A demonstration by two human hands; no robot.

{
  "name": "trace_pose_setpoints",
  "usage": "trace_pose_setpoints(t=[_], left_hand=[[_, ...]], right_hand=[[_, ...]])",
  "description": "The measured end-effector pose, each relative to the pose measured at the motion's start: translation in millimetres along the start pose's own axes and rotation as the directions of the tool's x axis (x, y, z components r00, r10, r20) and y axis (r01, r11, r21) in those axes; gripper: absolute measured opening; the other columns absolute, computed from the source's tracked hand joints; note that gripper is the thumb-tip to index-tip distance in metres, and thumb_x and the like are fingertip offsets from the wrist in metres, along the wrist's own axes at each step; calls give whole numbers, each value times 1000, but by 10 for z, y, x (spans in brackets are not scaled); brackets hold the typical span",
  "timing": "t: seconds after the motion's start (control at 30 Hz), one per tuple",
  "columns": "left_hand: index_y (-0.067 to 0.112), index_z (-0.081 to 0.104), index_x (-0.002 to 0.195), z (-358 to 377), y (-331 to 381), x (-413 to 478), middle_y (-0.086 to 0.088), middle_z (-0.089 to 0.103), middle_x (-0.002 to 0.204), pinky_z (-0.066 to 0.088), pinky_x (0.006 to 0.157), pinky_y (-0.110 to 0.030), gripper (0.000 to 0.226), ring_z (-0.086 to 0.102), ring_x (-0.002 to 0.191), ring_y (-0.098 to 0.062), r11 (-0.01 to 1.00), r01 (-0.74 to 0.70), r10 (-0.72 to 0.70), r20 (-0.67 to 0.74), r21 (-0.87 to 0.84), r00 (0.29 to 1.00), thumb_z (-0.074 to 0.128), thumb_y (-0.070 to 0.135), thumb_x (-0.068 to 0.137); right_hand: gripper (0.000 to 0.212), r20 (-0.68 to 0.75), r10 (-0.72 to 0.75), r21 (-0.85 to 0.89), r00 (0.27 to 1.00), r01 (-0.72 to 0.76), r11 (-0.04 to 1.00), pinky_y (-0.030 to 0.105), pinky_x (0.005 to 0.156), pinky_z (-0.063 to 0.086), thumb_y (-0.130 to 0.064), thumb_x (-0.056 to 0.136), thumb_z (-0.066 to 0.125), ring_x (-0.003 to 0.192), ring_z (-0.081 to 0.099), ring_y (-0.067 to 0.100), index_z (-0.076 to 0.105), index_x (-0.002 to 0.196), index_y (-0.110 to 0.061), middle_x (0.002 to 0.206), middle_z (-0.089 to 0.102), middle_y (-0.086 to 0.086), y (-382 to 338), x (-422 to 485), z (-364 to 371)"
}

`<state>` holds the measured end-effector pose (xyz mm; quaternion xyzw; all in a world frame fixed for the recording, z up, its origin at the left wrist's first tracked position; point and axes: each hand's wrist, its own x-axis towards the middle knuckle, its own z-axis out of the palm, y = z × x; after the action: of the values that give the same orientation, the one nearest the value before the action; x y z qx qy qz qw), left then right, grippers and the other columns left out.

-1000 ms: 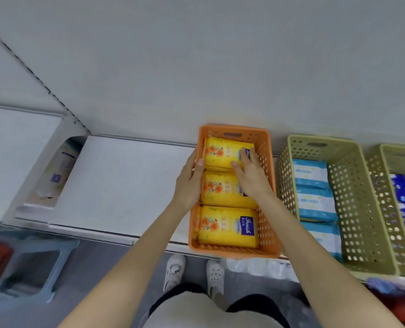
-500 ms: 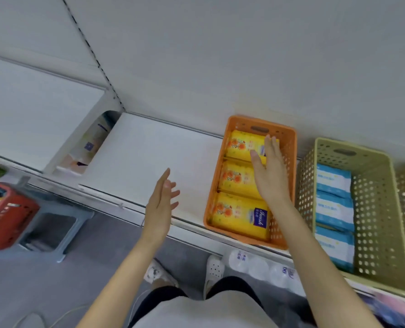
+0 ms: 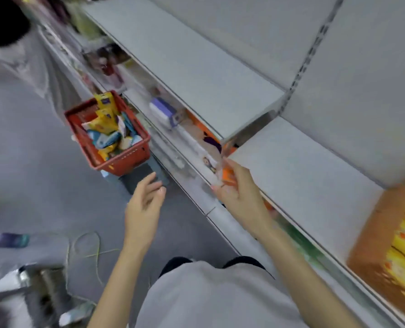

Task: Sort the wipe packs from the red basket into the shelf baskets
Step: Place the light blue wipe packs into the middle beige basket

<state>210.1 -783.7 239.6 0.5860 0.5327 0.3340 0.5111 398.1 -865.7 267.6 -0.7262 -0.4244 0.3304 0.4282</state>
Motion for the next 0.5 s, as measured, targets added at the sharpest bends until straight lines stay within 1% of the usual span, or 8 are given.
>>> trace_pose_setpoints(t=[0.03, 0.07, 0.13, 0.23, 0.3, 0.37, 0.43, 0.5], left_hand=[[24, 54, 128, -211, -99, 54, -2, 65, 113, 47, 90, -27, 36, 62, 103, -13, 999, 33, -33, -60, -6, 998, 57, 13, 94], [23, 54, 127, -411, -224, 93, -4, 65, 112, 47, 92, -30, 35, 62, 101, -15, 998, 65, -67, -118, -15, 991, 58, 12, 93], [25, 55, 124, -753, -445, 108, -6, 66, 111, 47, 96, -36, 34, 62, 95, -11, 991, 130, -134, -215, -34, 967, 59, 12, 93], [25, 55, 125, -1125, -692, 100, -4, 66, 112, 45, 89, -24, 34, 60, 89, 9, 975, 207, -221, -324, -77, 920, 60, 15, 92], [27, 55, 123, -1295, -832, 124, -3, 66, 111, 42, 84, -16, 36, 59, 87, 14, 958, 255, -287, -386, -133, 877, 64, 22, 89], [31, 55, 121, -1415, -952, 169, 0, 66, 110, 42, 85, -17, 35, 59, 88, 14, 934, 312, -358, -437, -176, 825, 64, 28, 87], [31, 56, 120, -1488, -1046, 273, 2, 67, 110, 42, 89, -23, 32, 59, 87, 15, 909, 364, -416, -469, -202, 779, 62, 21, 91], [31, 57, 120, -1539, -1143, 497, 3, 67, 109, 43, 92, -27, 31, 59, 85, 15, 888, 402, -460, -480, -225, 747, 60, 18, 92]], right_hand=[[56, 70, -26, 15, 997, 25, 1000, 12, 100, 36, -33, 87, 66, 126, 41, 6, 40, 137, -32, 134, 39, -17, -62, 70, 211], [58, 129, -54, 14, 990, 53, 999, 19, 104, 36, -37, 86, 65, 128, 40, 5, 38, 137, -36, 138, 37, -22, -113, 141, 410], [58, 215, -80, -10, 973, 84, 996, 27, 106, 36, -37, 86, 66, 124, 41, 0, 35, 134, -44, 137, 37, -26, -202, 301, 756], [58, 309, -65, -59, 949, 88, 994, 22, 100, 37, -31, 86, 67, 119, 46, 4, 35, 134, -42, 137, 40, -14, -300, 587, 1186], [59, 368, -45, -91, 929, 84, 992, 20, 95, 38, -31, 87, 66, 114, 50, 5, 38, 138, -37, 135, 42, -11, -330, 799, 1443], [59, 416, -12, -85, 909, 52, 995, 15, 89, 39, -29, 87, 66, 112, 52, 5, 38, 139, -36, 132, 44, -11, -344, 1025, 1702], [58, 446, 16, -71, 895, 18, 997, 9, 82, 40, -26, 87, 66, 112, 53, 6, 40, 139, -33, 133, 44, -10, -359, 1297, 1964], [57, 455, 29, -65, 890, 1, 998, 8, 79, 40, -22, 87, 66, 110, 54, 8, 41, 139, -30, 132, 46, -8, -366, 1630, 2218]])
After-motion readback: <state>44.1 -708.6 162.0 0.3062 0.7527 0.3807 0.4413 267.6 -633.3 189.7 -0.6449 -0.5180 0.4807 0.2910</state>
